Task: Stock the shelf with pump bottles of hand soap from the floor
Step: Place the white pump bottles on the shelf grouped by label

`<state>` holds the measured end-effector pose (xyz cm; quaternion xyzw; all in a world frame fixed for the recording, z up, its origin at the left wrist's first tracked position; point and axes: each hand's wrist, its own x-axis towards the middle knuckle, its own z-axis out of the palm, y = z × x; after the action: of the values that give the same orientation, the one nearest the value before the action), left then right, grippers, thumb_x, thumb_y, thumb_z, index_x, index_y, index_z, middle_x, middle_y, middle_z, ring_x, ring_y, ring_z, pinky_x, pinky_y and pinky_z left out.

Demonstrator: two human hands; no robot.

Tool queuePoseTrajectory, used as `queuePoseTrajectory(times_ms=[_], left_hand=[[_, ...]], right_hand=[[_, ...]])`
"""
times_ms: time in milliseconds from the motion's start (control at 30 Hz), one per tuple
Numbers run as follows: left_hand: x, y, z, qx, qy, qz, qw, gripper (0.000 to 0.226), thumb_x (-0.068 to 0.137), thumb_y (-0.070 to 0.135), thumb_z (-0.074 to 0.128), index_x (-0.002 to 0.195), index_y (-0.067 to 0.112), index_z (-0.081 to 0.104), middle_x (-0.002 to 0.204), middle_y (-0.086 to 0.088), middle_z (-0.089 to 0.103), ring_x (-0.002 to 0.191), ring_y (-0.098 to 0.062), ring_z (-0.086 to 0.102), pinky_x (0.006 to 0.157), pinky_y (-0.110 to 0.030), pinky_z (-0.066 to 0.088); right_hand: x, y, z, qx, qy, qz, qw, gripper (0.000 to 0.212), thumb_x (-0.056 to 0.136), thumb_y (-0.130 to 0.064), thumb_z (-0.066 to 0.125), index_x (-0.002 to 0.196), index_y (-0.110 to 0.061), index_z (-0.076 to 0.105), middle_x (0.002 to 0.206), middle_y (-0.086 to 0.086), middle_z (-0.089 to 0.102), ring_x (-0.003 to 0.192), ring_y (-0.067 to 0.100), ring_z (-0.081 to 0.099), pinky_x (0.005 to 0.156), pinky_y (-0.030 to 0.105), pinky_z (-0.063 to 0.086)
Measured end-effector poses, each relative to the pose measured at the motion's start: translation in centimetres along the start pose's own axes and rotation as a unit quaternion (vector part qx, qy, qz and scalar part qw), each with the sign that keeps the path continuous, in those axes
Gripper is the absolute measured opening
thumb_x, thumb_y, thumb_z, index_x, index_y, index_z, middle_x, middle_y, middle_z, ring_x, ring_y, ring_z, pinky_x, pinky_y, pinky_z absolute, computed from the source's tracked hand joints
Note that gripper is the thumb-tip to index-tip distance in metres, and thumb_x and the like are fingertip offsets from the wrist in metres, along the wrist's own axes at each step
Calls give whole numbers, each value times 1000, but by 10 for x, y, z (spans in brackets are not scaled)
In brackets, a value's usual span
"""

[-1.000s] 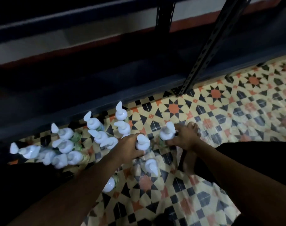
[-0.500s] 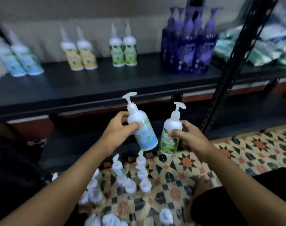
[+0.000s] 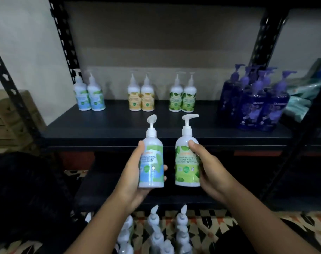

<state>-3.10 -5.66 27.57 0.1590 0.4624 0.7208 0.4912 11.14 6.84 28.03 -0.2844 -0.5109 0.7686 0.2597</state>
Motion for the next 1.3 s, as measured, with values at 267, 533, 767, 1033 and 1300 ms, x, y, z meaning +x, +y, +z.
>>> queuePoseTrajectory(times_ms=[267, 533, 767, 1033, 1300], left_hand=[[3, -4, -10, 4, -9, -18, 1000, 66, 89, 64, 48, 106, 5, 72, 94, -15, 71, 70, -29, 67, 66, -41, 55], [-3, -7, -23, 79, 39, 68, 994, 66, 69, 17, 83, 126, 7, 52, 119, -21, 69, 88, -34, 74, 67, -42, 61], [-8, -6, -27, 133, 38, 133, 981, 26, 93, 16, 63, 119, 20, 61, 115, 0, 74, 93, -34, 75, 85, -58, 57], [12, 18, -7, 133, 54, 166, 976, 19, 96, 18, 60, 115, 21, 59, 105, -11, 74, 75, -34, 71, 69, -50, 60], [83, 67, 19, 131, 40, 202, 970, 60, 70, 20, 79, 121, 12, 47, 117, -23, 67, 74, -30, 72, 59, -39, 59]], right_hand=[[8, 19, 11, 50, -3, 31, 998, 68, 89, -66, 53, 120, -8, 67, 97, 20, 70, 83, 34, 66, 84, 50, 55], [9, 26, 10, -12, -18, -11, 1000, 60, 72, -22, 80, 122, 1, 58, 106, 20, 72, 85, 29, 71, 71, 40, 59], [5, 31, 6, -28, -16, -53, 998, 40, 77, -25, 75, 115, -16, 67, 105, 14, 72, 97, 32, 70, 84, 48, 57], [17, 7, 12, -9, 25, -67, 997, 37, 89, -16, 71, 122, -15, 54, 101, 15, 70, 84, 29, 70, 74, 41, 59], [78, -45, 13, -128, 78, -150, 977, 66, 64, -31, 90, 118, -24, 53, 108, 8, 72, 94, 23, 74, 85, 45, 61]])
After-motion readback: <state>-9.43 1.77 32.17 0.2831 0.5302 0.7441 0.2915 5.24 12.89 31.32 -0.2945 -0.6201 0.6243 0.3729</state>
